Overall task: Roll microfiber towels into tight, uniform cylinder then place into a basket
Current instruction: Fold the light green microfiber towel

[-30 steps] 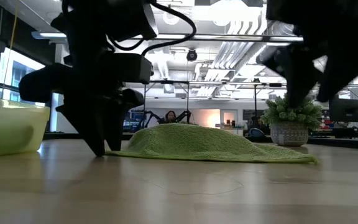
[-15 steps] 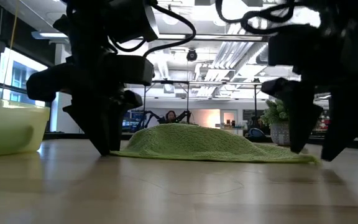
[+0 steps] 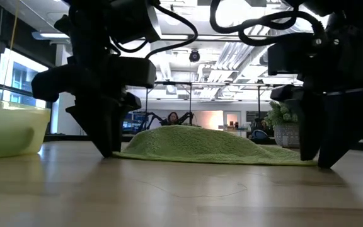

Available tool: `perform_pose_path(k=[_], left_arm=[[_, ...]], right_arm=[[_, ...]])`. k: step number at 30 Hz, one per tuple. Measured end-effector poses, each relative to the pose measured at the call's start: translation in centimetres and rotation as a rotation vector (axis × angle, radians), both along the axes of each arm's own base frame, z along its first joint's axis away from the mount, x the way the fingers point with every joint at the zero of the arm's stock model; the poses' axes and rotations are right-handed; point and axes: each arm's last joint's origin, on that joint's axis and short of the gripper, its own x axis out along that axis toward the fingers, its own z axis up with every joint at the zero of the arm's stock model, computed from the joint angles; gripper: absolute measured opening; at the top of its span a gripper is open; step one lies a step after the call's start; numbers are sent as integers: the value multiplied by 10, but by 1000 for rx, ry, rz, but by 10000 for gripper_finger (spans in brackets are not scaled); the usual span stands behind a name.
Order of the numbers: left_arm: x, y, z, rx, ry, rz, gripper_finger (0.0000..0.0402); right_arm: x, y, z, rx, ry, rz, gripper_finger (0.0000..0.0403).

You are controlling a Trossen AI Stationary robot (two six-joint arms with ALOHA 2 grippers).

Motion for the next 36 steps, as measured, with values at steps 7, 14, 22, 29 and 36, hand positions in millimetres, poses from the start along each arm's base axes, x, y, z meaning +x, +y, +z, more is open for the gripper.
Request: perform_pose_path(k=[7,14,22,29,36], left_arm=[[-1,-7,0,-14,4,91,41],[-6,-15,8,-53,-7,172,6],[-15,-21,57,-111,-165,218,3],[-31,-16,121,-42,-355,226,1],[-59,3,180,311,-508,283,1]], right_arm=[[0,-1,-1,30,-11,-135,7],[-3,-4,13,45,-56,-177,3],[-12,-12,67,50,-266,-212,1],[-27,-26,116,-58,-505,-198,1],[-49,-51,169,-441,-781,-287,0]])
